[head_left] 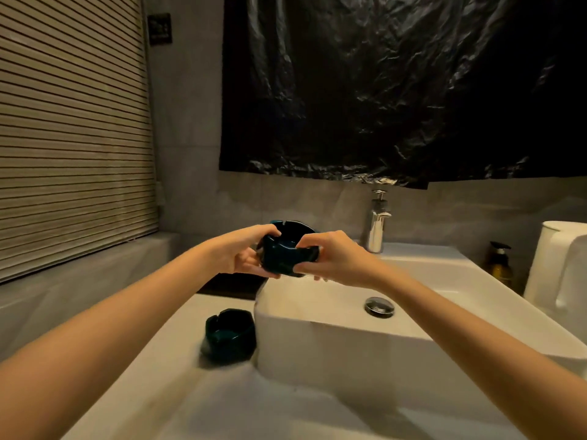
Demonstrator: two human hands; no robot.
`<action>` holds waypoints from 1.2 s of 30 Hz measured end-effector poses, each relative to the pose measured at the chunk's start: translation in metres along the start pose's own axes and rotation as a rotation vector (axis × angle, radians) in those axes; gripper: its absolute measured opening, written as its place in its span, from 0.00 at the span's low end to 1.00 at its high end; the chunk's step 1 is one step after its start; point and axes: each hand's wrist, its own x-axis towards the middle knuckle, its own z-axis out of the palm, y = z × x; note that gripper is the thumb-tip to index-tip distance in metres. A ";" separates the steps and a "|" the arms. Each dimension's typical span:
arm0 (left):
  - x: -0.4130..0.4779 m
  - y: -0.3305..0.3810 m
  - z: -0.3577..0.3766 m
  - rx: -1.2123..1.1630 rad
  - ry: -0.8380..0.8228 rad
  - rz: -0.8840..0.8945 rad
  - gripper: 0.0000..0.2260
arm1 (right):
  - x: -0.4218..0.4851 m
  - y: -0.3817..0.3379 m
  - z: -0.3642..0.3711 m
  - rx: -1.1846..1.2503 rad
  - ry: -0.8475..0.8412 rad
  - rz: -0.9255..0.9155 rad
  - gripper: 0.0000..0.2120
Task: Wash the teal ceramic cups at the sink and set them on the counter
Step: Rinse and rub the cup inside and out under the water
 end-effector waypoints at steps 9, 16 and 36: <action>-0.082 -0.025 -0.087 0.494 0.369 0.099 0.13 | 0.040 -0.081 0.075 0.119 -0.009 -0.156 0.09; -0.116 -0.097 -0.151 0.540 0.568 0.240 0.06 | 0.039 -0.117 0.157 0.153 -0.132 -0.252 0.12; -0.121 -0.219 -0.196 0.528 0.635 0.124 0.09 | 0.018 -0.133 0.255 0.075 -0.318 -0.286 0.12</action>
